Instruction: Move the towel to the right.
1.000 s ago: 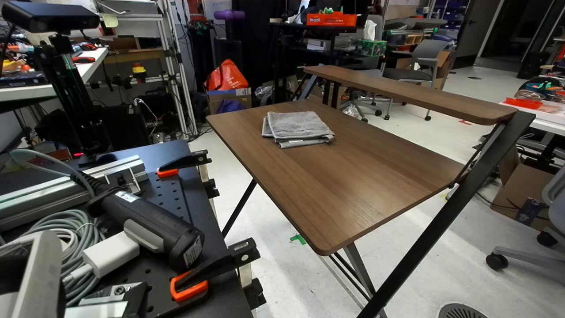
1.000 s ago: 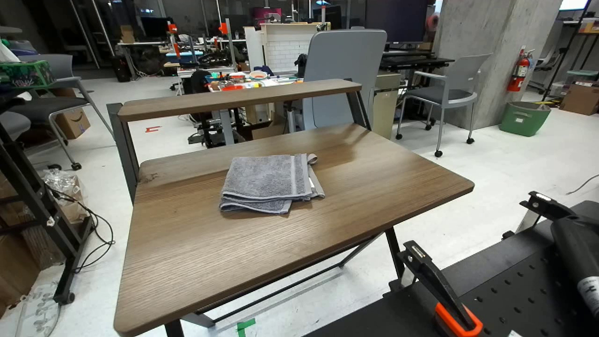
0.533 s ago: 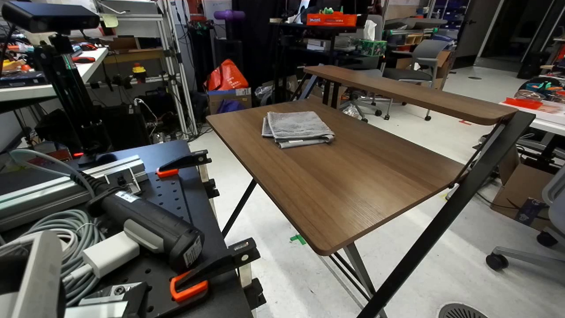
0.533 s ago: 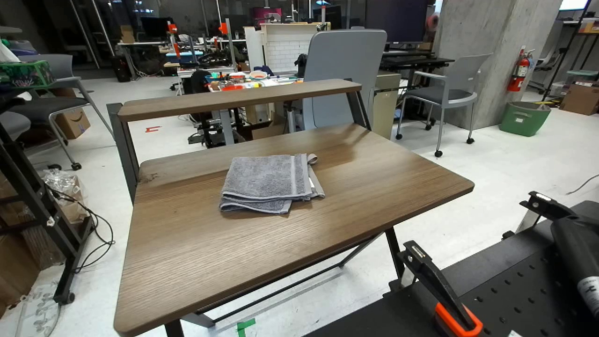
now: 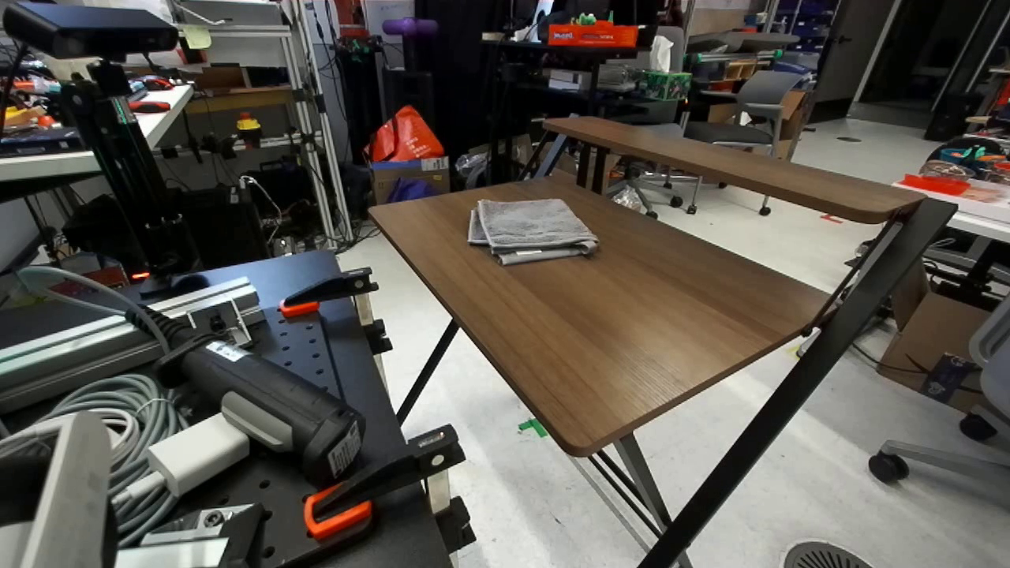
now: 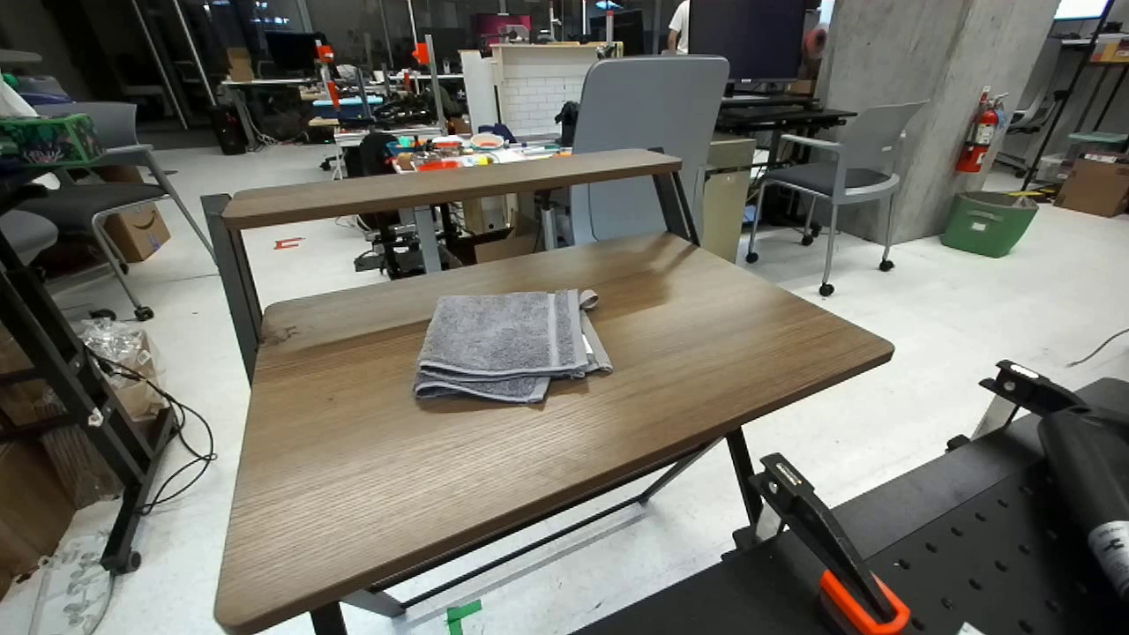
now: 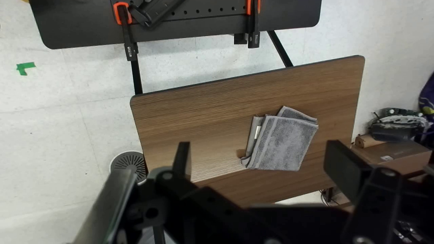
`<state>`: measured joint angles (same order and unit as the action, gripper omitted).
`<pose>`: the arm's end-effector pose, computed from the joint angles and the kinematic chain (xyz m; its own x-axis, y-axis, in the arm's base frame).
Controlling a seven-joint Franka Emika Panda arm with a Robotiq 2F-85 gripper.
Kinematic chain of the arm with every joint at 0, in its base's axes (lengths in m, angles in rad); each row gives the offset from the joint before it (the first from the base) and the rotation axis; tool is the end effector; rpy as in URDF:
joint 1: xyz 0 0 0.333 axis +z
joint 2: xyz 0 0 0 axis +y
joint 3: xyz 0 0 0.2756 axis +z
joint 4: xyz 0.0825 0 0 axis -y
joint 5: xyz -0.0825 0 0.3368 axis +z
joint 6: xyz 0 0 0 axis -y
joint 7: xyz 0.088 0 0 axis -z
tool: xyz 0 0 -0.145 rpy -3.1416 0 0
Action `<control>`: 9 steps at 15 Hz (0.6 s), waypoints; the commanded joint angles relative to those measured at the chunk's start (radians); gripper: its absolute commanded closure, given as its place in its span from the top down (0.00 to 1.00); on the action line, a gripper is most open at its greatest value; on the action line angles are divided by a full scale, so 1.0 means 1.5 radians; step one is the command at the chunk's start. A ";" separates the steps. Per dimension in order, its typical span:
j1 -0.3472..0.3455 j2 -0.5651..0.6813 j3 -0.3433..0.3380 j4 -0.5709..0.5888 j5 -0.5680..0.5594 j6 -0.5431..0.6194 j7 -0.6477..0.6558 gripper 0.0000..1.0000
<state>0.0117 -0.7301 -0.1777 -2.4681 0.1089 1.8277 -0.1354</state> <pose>0.3225 -0.0440 0.4807 0.9941 -0.0255 0.1059 -0.0026 -0.9775 -0.2111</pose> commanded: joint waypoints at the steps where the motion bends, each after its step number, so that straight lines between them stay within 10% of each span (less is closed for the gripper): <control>1: -0.014 0.002 0.010 0.002 0.008 -0.003 -0.008 1.00; 9: -0.015 0.039 0.013 -0.002 0.017 0.050 0.009 1.00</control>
<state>0.0095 -0.7241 -0.1755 -2.4708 0.1090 1.8389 -0.1290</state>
